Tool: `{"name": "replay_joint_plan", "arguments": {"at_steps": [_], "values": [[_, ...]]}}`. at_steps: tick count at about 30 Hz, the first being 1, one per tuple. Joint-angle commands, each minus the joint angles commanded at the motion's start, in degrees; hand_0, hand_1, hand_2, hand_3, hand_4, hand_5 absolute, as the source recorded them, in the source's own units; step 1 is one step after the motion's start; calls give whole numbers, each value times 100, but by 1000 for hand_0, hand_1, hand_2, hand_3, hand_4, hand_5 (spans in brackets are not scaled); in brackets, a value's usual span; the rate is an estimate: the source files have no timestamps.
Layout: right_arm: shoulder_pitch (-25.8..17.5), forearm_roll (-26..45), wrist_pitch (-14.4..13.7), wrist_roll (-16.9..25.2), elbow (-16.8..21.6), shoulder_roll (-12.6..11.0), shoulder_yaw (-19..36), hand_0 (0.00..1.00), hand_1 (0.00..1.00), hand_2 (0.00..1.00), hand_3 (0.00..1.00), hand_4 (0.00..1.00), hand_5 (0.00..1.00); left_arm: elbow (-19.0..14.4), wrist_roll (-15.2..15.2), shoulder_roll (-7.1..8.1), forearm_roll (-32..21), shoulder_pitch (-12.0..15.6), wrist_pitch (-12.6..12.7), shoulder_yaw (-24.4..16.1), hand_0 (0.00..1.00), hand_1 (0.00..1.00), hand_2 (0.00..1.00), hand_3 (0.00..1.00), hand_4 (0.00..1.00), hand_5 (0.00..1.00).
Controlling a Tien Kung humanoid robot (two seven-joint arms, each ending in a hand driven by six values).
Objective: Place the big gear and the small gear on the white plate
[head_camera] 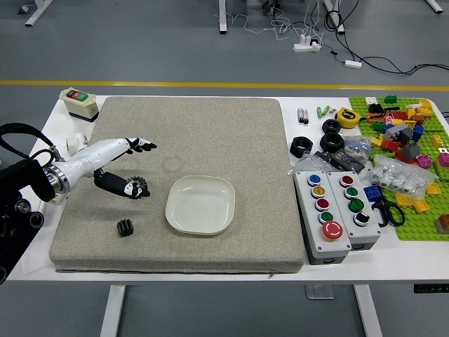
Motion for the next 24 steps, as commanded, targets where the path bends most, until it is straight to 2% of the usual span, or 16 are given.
{"name": "replay_joint_plan", "arguments": {"at_steps": [3,4,11,21,22,24], "values": [[4,-1,-2,0,-2,-2,1,732,755,807,695,870,687,118,-14,8,402,-83,42,125,708,782,817,844,998,249],[6,-2,-3,1,-3,-2,5,733,755,808,695,870,686,176,-19,8,464,-117,52,167,689,715,760,819,987,219],[21,-9,-11,4,-2,-8,10,732,755,808,695,869,685,539,-60,-39,464,-298,252,319,676,701,744,812,972,220],[34,-9,-9,4,2,-17,-12,731,755,808,695,870,686,949,-54,-133,464,-460,249,434,662,691,734,806,958,214],[36,1,-10,5,1,-16,-16,731,756,807,694,869,686,991,-59,-147,464,-484,257,460,661,686,729,774,938,208],[40,7,-10,6,0,-15,-23,731,756,807,694,869,686,1052,-68,-167,464,-519,278,485,661,686,729,774,938,208]]}}
